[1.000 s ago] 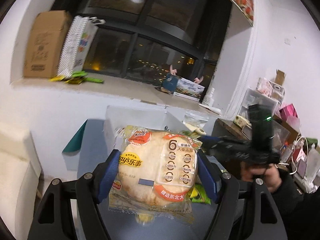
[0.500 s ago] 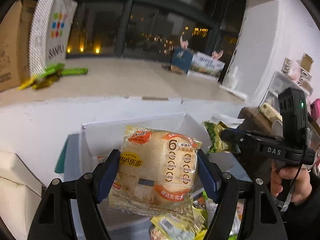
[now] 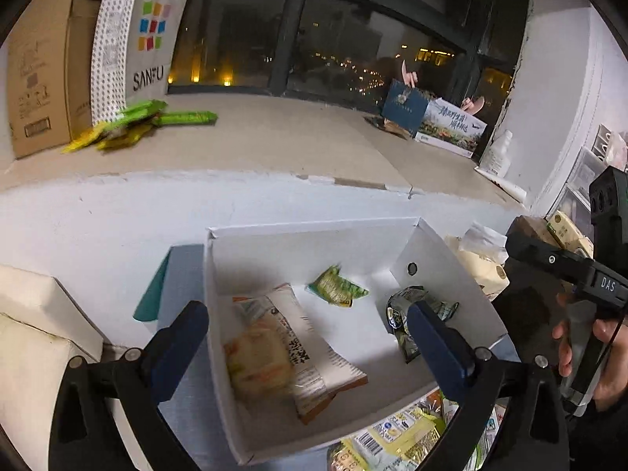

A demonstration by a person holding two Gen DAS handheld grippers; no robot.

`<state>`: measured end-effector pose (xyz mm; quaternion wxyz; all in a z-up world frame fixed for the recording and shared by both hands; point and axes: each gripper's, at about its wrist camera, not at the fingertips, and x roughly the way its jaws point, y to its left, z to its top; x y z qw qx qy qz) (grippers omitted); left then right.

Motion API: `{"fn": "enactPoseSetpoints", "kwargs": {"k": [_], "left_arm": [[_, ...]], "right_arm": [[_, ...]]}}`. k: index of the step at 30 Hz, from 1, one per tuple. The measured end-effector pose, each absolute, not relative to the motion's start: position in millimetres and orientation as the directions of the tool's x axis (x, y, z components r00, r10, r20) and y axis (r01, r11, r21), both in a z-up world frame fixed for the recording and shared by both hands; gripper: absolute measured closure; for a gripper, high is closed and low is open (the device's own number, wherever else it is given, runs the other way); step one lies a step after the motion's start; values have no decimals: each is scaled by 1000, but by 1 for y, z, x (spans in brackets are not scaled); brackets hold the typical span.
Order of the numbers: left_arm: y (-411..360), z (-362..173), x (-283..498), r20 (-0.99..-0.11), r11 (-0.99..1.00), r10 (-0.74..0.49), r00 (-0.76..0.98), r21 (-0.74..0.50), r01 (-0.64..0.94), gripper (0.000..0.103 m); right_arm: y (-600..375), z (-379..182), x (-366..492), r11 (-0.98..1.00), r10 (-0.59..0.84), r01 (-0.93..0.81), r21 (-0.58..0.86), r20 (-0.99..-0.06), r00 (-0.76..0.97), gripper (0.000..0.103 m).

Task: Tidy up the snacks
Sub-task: 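Lift the bun into the box with the left gripper while the right drops a green packet in, then grasp the clear jelly cup on the table with the left gripper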

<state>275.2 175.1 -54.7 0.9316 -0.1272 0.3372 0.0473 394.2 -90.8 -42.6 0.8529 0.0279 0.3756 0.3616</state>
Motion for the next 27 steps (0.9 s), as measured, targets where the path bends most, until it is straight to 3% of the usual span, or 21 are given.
{"fn": "enactPoseSetpoints", "kwargs": {"k": [9, 17, 24, 27], "left_arm": [[149, -21, 192, -538, 987, 4, 843, -134, -90, 0], [115, -35, 99, -496, 988, -48, 867, -153, -32, 0], [97, -75, 41, -548, 972, -101, 830, -234, -36, 0], [87, -86, 29, -572, 977, -77, 817, -206, -53, 0]], "right_arm": [[-111, -11, 335, 696, 675, -666, 269, -563, 477, 0], [-152, -18, 230, 626, 735, -751, 210, -480, 479, 0], [-189, -58, 154, 650, 699, -747, 137, -494, 517, 0], [-198, -73, 131, 653, 674, -752, 82, -516, 529, 0]]}}
